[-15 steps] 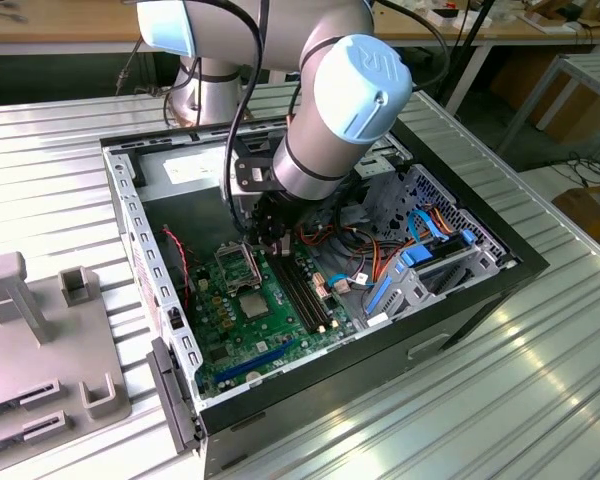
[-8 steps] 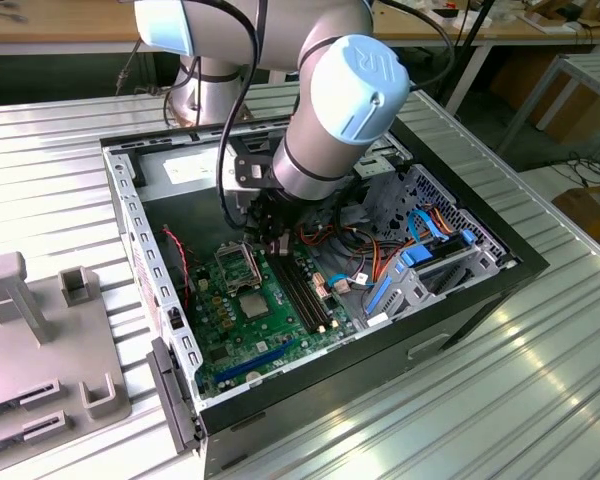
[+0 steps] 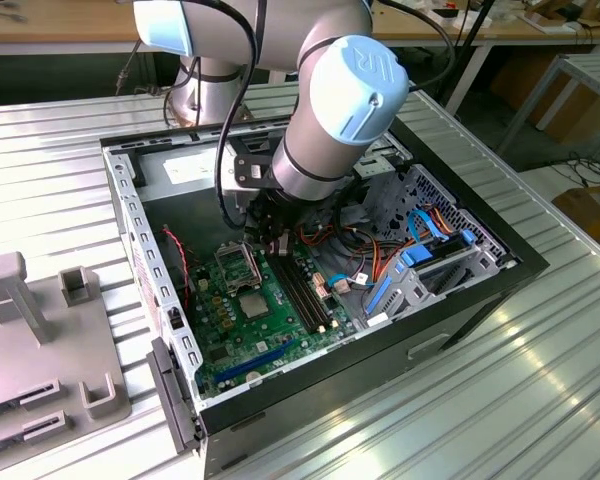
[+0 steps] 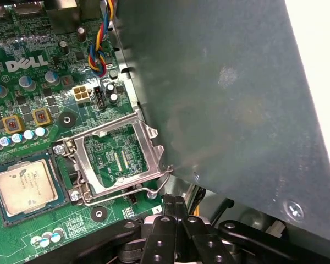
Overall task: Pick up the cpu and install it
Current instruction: 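Close the cpu cover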
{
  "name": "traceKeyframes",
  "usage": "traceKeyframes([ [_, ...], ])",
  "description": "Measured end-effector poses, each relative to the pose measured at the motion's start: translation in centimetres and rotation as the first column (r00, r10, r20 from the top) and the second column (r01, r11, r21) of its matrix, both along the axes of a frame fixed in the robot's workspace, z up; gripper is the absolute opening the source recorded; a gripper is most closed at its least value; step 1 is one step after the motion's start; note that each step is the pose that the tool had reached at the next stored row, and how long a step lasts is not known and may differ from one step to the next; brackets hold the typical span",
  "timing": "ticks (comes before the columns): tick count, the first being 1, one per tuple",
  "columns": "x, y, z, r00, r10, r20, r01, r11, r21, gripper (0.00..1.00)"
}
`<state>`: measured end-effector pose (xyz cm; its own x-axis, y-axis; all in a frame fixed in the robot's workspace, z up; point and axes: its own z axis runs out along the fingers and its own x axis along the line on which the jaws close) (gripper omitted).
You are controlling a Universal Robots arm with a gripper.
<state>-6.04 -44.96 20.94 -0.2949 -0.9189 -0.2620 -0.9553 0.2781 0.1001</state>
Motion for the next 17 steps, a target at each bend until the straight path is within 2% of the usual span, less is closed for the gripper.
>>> traceKeyframes([
  [11,-0.15,0.04,-0.17,1.0000,0.003,0.0000,-0.003,1.0000,-0.0001,0.11],
  [13,-0.46,0.10,-0.55,1.0000,0.003,0.0000,-0.003,1.0000,-0.0001,0.11],
  [17,-0.75,0.12,-0.69,1.0000,0.003,0.0000,-0.003,1.0000,0.0000,0.11],
])
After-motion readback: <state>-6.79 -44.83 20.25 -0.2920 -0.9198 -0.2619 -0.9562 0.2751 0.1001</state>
